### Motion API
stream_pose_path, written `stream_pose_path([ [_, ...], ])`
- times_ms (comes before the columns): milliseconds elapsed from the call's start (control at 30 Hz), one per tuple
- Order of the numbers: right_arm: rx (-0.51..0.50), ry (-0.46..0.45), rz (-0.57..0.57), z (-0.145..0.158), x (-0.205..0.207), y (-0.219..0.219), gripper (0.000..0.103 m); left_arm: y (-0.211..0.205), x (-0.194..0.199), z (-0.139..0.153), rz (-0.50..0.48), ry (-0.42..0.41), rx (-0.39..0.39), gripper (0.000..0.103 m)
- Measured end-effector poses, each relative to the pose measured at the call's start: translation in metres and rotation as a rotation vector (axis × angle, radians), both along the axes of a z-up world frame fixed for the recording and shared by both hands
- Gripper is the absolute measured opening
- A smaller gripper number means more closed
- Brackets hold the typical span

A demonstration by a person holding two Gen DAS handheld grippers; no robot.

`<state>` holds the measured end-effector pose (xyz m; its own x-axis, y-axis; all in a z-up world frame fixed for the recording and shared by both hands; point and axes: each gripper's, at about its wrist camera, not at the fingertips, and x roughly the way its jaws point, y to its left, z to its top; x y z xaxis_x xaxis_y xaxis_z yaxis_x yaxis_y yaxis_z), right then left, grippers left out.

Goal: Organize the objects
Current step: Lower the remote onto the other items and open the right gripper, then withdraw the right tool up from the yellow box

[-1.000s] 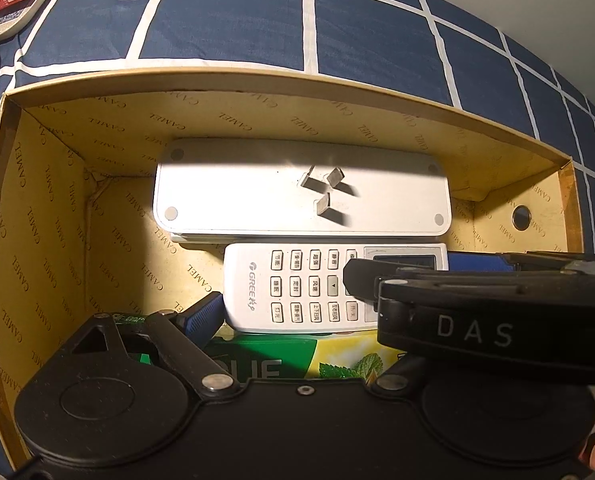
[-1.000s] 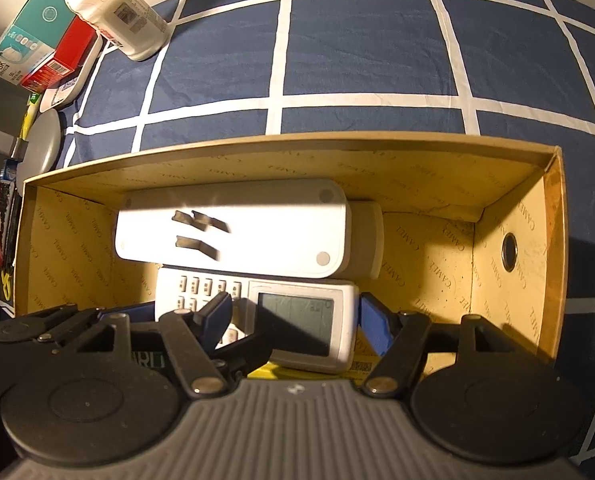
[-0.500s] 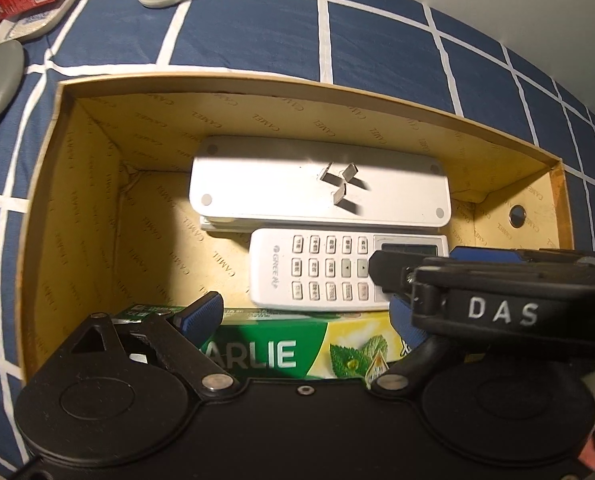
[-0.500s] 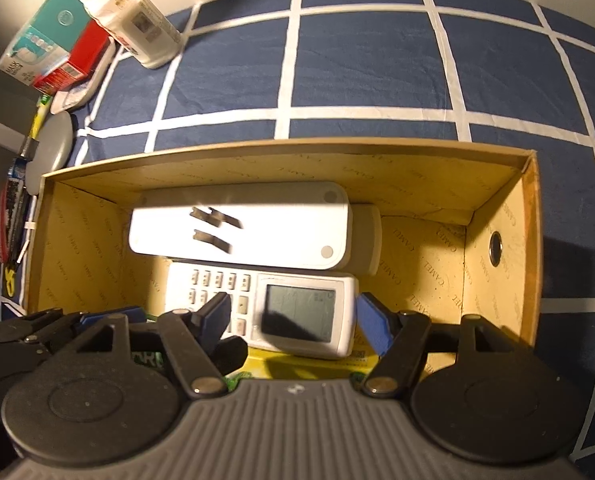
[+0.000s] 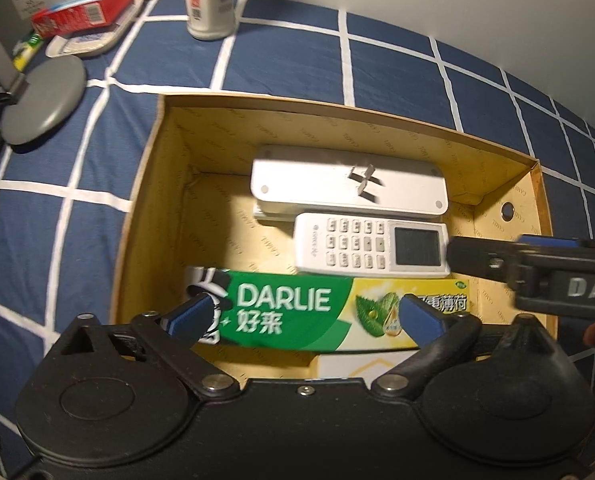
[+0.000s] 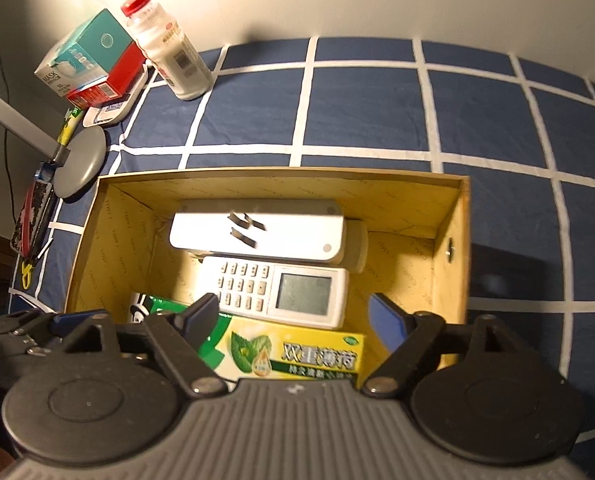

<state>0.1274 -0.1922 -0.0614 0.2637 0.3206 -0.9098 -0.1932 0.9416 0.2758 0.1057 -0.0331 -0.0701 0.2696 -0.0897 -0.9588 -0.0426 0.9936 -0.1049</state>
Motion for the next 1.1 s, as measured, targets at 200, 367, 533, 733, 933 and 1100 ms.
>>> stream_pose_path([
  [200, -0.006, -0.025, -0.016, 0.015, -0.022, -0.013, 0.092, 0.006, -0.021, 0.015, 0.013, -0.026, 0.027, 0.102],
  [367, -0.010, -0.031, -0.022, 0.024, -0.041, -0.022, 0.098, 0.011, -0.037, 0.025, 0.019, -0.040, 0.043, 0.103],
  [533, -0.018, -0.035, -0.034, 0.029, -0.058, -0.031, 0.103, 0.017, -0.050, 0.034, 0.035, -0.054, 0.042, 0.103],
  [733, -0.033, -0.022, -0.044, 0.025, -0.075, -0.037, 0.103, 0.020, -0.060, 0.039, 0.035, -0.058, 0.067, 0.103],
  [933, -0.043, -0.006, -0.056, 0.019, -0.085, -0.041, 0.103, 0.022, -0.068, 0.041, 0.027, -0.061, 0.076, 0.103],
  [1100, -0.048, 0.001, -0.063, 0.015, -0.088, -0.044, 0.103, 0.020, -0.071, 0.041, 0.012, -0.061, 0.093, 0.103],
])
